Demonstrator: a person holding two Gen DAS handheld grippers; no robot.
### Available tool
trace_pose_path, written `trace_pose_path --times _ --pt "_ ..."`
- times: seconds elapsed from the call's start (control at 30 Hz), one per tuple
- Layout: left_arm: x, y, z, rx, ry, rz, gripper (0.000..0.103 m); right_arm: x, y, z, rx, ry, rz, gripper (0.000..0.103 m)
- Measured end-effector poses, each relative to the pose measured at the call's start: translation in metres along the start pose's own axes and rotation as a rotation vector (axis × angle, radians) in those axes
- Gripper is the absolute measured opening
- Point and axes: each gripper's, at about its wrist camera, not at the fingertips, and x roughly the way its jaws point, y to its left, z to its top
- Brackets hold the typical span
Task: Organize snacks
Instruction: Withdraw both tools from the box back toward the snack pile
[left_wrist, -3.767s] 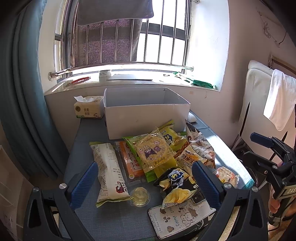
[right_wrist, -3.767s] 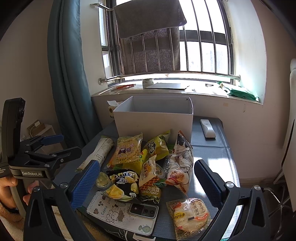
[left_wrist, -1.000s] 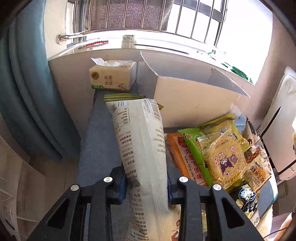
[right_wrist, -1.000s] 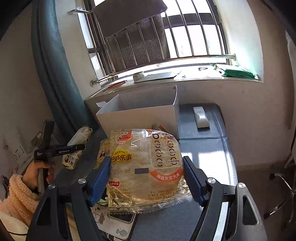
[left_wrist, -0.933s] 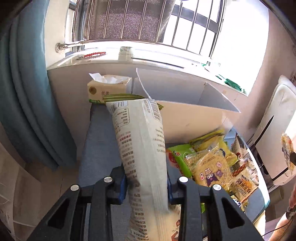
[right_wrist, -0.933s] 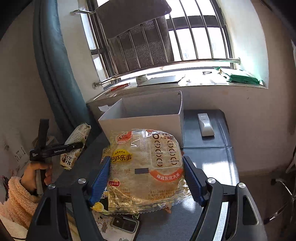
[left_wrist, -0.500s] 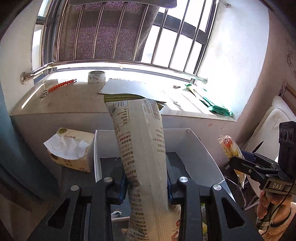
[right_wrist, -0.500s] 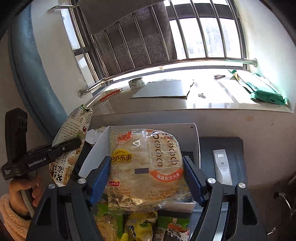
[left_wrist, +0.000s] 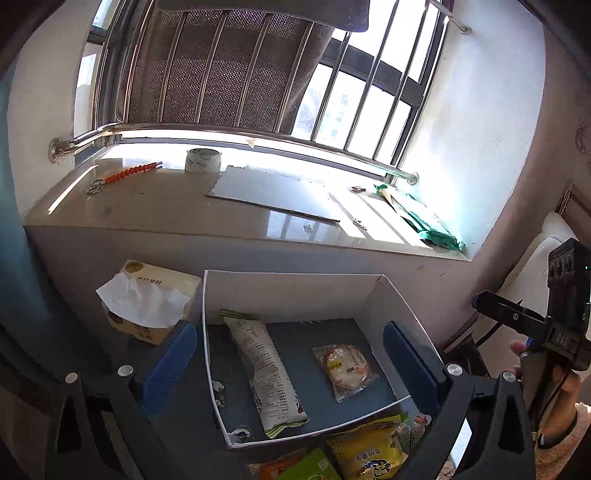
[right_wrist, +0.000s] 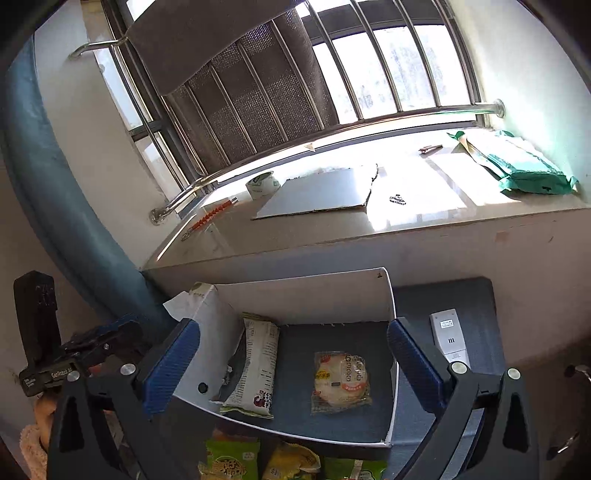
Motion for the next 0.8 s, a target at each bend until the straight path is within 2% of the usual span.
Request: trace_pose_path --times 0.1,0.17,0.2,0.3,0.43,0.6,0.8 --pt "-0.035 -0.006 -0.008 -0.008 -0.113 -0.002 0.103 -0.027 0.017 -0.009 -0.048 -0.058 0.054 0.103" --pt "-0.056 -0.011 -0.020 -0.014 -0.184 -0.031 0.103 -0.043 0.030 -0.020 -0.093 -0.068 0.064 0.103" --pt "-0.065 -0.014 -0.027 0.006 -0.177 -0.043 0.103 -0.050 0.036 -0.028 -0.112 -0.067 0.067 0.103" --pt "-0.083 -0.033 -0.053 0.099 -0.124 -0.018 0.103 -0.072 0.049 -0.056 -0.158 -0.085 0.097 0.103" --pt "-0.106 -0.051 -0.098 0.178 -0.114 0.003 0.103 -0.101 0.058 -0.102 -0.204 -0.101 0.087 0.103" --pt "-0.123 -0.048 -0.156 0.158 -0.069 -0.018 0.103 -0.128 0.044 -0.160 -0.183 -0.120 0.032 0.103" --pt "-0.128 -0.031 -0.219 0.040 -0.012 -0.081 0.103 -0.149 0.020 -0.220 -0.121 -0.092 -0.012 0.103"
